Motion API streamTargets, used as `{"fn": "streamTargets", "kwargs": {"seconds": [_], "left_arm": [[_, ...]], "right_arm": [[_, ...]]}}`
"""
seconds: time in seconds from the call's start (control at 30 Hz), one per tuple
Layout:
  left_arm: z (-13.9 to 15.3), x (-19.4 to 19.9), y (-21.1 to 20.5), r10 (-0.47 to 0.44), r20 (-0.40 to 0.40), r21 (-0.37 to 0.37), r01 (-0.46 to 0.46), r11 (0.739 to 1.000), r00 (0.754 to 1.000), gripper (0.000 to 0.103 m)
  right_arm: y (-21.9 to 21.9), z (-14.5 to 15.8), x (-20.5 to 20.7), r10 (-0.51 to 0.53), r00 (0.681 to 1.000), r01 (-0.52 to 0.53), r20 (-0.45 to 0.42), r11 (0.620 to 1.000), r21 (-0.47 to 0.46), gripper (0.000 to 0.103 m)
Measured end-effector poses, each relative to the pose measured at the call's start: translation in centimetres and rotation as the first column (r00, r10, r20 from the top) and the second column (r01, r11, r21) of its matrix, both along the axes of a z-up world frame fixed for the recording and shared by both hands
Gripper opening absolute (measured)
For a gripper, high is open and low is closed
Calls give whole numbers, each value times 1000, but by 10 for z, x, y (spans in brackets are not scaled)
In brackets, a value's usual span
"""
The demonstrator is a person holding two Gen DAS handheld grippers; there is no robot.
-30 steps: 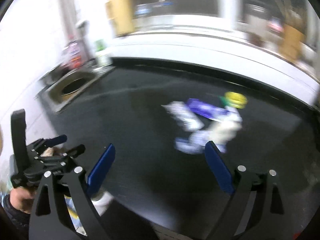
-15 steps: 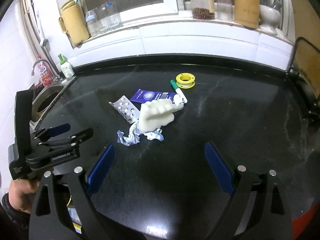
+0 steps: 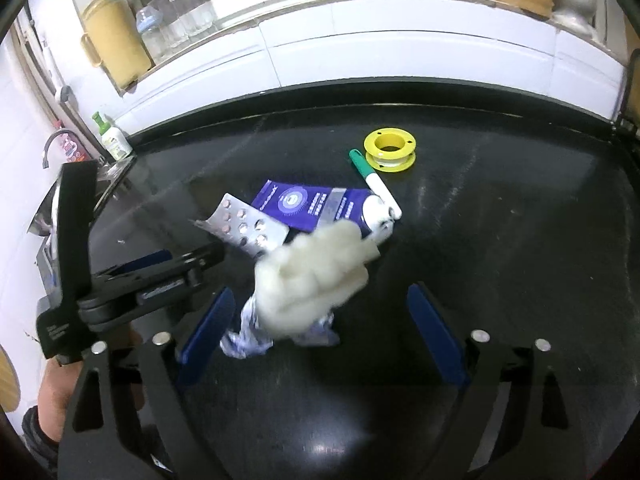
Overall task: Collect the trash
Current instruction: 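Grasp the white foam piece with the right tool while the left tool grasps the silver blister pack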
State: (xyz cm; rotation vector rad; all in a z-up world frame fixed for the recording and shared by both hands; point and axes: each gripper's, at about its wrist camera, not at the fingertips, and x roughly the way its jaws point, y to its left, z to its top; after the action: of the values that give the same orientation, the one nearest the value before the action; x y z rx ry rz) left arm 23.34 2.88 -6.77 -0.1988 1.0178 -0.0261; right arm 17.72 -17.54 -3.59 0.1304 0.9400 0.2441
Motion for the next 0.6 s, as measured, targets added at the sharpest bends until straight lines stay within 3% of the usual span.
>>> {"fn": "streamTargets", "kwargs": {"seconds": [0.13, 0.33, 0.4, 0.47, 0.6], "left_arm": [[-3, 14, 0, 14, -1, -18, -14, 1000, 1000, 83], [7, 19, 8, 25, -34, -136, -29, 990, 999, 84], [15, 18, 7, 32, -19, -98, -34, 995, 999, 84], [18, 19, 7, 36, -13, -109, -38, 993, 999, 86], [3, 28, 4, 45, -62, -93, -51, 994, 997, 86]], "right_arm": [[3, -5, 15, 6, 1000, -6, -13, 1000, 6, 77], [3, -2, 20, 19, 1000, -18, -7, 999, 26, 76], [3, 0, 20, 19, 1000, -19, -8, 999, 32, 76], [4, 2, 18, 28, 1000, -28, 0, 999, 35, 76], [3, -1, 17, 21, 1000, -21, -8, 999, 24, 76]]}}
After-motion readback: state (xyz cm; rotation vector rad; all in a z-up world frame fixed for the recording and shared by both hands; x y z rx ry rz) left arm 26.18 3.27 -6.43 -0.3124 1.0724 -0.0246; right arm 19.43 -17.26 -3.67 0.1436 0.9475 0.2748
